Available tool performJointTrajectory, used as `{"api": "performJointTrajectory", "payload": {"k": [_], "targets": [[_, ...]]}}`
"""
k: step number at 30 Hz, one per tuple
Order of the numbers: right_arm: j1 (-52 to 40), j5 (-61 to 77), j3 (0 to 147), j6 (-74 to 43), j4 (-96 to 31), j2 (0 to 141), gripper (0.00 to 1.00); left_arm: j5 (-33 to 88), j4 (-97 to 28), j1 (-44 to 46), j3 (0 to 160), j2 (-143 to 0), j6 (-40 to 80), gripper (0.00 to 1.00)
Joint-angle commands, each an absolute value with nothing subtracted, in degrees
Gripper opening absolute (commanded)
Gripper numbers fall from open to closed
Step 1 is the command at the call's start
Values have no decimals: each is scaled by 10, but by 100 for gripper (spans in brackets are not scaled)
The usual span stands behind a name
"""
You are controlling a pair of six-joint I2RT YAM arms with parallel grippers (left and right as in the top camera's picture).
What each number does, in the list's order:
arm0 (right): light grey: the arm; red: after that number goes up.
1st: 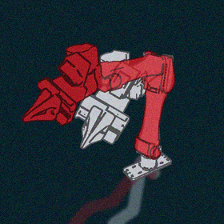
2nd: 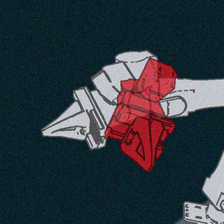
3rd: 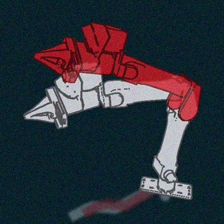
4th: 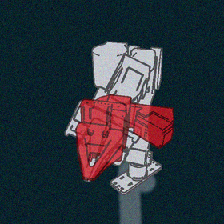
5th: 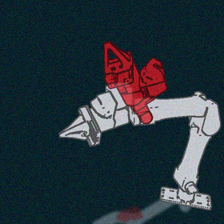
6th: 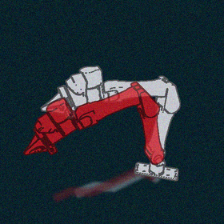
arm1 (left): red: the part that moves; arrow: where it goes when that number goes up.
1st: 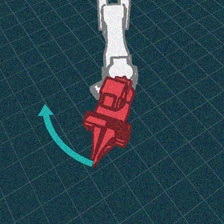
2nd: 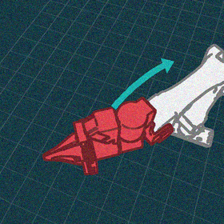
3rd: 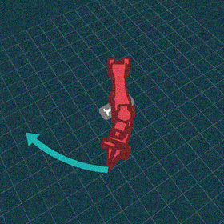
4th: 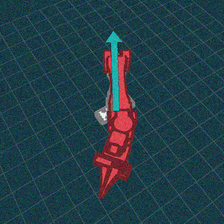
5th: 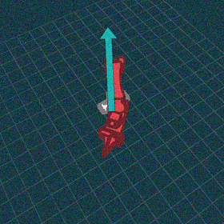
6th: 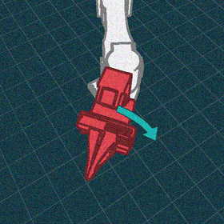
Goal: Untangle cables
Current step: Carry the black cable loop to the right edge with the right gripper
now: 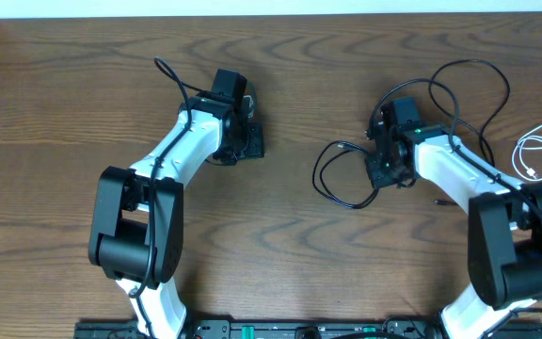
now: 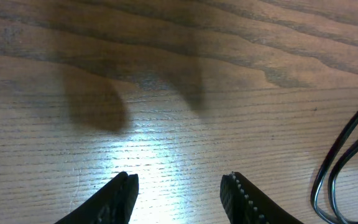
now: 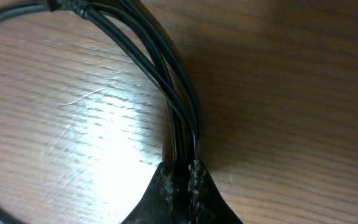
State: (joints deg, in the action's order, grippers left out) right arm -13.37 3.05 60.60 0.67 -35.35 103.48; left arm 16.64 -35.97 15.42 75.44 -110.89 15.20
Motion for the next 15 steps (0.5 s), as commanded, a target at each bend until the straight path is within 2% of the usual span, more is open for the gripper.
{"api": "performJointTrajectory", "payload": {"k": [1, 6, 15], "targets": [[-131, 41, 625, 24, -348, 965, 1, 171, -361, 152, 752, -1117, 151, 49], [-131, 2, 629, 29, -315, 874, 1, 171, -361, 152, 752, -1117, 151, 48], [-99, -186, 629, 40, -262, 776, 1, 171, -361, 152, 752, -1117, 151, 49]]}}
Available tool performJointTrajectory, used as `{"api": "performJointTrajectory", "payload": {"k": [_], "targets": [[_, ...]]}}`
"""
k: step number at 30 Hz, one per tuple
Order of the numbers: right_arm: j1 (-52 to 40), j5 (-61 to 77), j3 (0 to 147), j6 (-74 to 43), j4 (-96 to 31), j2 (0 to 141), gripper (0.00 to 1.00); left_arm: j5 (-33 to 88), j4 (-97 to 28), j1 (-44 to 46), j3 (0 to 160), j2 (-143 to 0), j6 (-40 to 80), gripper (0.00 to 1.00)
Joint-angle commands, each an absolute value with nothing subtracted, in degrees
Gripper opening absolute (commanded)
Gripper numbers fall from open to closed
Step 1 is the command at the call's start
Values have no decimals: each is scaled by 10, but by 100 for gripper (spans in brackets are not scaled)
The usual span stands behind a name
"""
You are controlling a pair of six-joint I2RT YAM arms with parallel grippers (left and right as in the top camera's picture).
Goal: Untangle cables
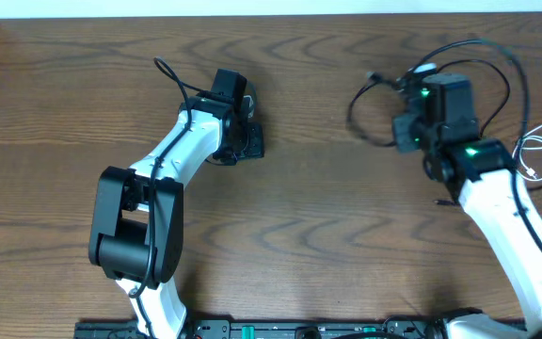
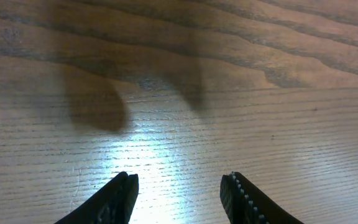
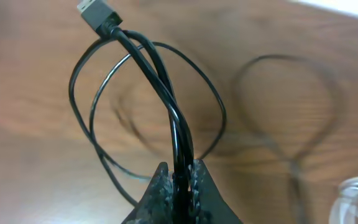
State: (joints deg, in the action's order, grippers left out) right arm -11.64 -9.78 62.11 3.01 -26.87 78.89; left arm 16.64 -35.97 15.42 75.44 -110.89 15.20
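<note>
The black cable (image 3: 180, 146) hangs in twisted loops above the wooden table (image 1: 309, 235), with its USB plug (image 3: 95, 11) at the far end. My right gripper (image 3: 180, 177) is shut on a bundle of its strands. In the overhead view the right gripper (image 1: 405, 134) sits at the back right and the cable's loop (image 1: 353, 113) sticks out to its left. My left gripper (image 2: 179, 183) is open just over bare wood with nothing between its fingers. Overhead, the left gripper (image 1: 249, 141) lies at the middle left, far from the cable.
A coiled white cable lies at the right edge of the table and shows again as the white cable (image 3: 356, 199) in the right wrist view. More black cable (image 1: 497, 71) arcs behind the right arm.
My right gripper, still shut on the black cable, has moved from low over the table's middle right to higher up and farther back. The cable's loop has left the left wrist view.
</note>
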Motion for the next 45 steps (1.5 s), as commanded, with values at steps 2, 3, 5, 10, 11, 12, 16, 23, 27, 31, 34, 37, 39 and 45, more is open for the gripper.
{"api": "performJointTrajectory", "payload": {"k": [2, 3, 5, 10, 11, 12, 16, 23, 27, 31, 34, 37, 39, 45], "targets": [[-77, -223, 629, 39, -247, 773, 1, 171, -361, 152, 752, -1117, 151, 49], [-64, -238, 628, 39, -241, 773, 1, 171, -361, 152, 752, -1117, 151, 49], [-36, -255, 628, 39, -234, 775, 1, 171, -361, 152, 752, -1117, 151, 49], [37, -246, 628, 13, -241, 783, 1, 171, -361, 152, 752, -1117, 151, 49], [49, -245, 628, 10, -246, 785, 1, 171, -361, 152, 752, -1117, 151, 49], [61, -243, 628, 5, -251, 787, 1, 171, -361, 152, 752, -1117, 151, 49], [89, -213, 628, -6, -260, 789, 6, 171, -361, 152, 752, -1117, 151, 48], [101, -178, 628, -6, -261, 789, 80, 171, -364, 152, 752, -1117, 151, 66], [101, -156, 628, -6, -266, 790, 99, 171, -366, 152, 752, -1117, 151, 98], [101, -92, 628, -6, -270, 790, 99, 171, -366, 152, 752, -1117, 151, 98], [101, -53, 628, -6, -274, 790, 99, 171, -366, 152, 752, -1117, 151, 98], [101, -6, 628, -6, -302, 790, 99, 171, -366, 152, 752, -1117, 151, 98], [101, -4, 628, -6, -320, 790, 99, 171, -366, 152, 752, -1117, 151, 98], [101, -4, 628, -6, -356, 790, 99, 171, -366, 152, 752, -1117, 151, 98]]}}
